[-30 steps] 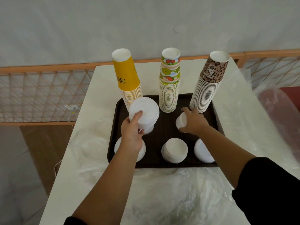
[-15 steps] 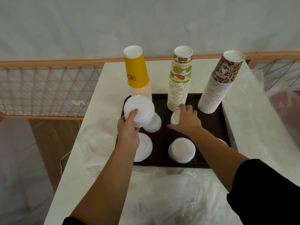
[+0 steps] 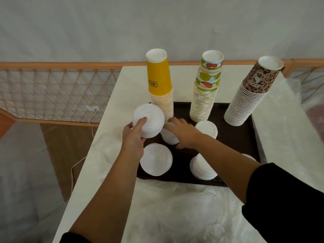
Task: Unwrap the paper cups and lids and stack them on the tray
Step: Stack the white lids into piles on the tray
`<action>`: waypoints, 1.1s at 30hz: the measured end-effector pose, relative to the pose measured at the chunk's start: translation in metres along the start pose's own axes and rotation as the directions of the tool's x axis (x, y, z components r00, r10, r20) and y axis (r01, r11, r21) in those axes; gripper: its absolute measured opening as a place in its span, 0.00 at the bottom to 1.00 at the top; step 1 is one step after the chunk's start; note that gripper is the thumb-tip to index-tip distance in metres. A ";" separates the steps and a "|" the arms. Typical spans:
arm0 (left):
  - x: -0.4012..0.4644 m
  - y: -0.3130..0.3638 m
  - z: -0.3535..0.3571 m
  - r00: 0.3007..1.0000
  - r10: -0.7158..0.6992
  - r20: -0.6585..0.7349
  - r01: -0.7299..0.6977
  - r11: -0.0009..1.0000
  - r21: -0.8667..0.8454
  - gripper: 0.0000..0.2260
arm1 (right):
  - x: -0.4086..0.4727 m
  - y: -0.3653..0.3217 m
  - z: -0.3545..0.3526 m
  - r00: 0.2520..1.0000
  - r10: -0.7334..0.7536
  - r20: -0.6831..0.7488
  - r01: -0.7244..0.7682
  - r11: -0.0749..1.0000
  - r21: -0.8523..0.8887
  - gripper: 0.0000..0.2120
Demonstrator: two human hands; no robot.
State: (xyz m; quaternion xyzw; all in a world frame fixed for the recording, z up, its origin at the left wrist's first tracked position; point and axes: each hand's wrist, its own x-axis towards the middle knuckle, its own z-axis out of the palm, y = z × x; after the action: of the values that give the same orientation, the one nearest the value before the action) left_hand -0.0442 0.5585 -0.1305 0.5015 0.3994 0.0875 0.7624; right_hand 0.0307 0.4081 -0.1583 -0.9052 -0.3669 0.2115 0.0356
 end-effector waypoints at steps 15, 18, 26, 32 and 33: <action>0.051 -0.002 -0.012 1.000 0.010 0.010 -0.012 0.945 0.328 0.27 | 0.024 0.000 0.007 0.995 0.039 0.090 -0.042 0.999 0.029 0.39; 0.053 -0.005 -0.010 0.998 -0.030 0.050 0.011 0.937 0.349 0.25 | 0.023 -0.001 0.008 0.992 0.095 0.085 -0.100 0.993 0.057 0.41; 0.055 -0.012 -0.003 0.980 -0.144 0.138 0.084 0.924 0.373 0.26 | -0.027 0.010 -0.029 0.968 0.194 -0.162 -0.143 0.949 0.282 0.40; 0.050 -0.017 0.012 0.958 -0.237 0.163 0.151 0.896 0.419 0.25 | -0.086 0.063 -0.046 0.875 0.451 -0.178 -0.375 0.862 0.341 0.40; 0.050 -0.017 0.012 0.955 -0.250 0.162 0.162 0.892 0.421 0.25 | -0.094 0.072 -0.043 0.855 0.491 -0.169 -0.412 0.839 0.355 0.39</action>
State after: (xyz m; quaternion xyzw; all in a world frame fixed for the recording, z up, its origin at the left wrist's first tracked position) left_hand -0.0070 0.5681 -0.1688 0.6088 0.3763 -0.1325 0.6857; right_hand 0.0343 0.2957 -0.1017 -0.9689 -0.0965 0.1511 0.1708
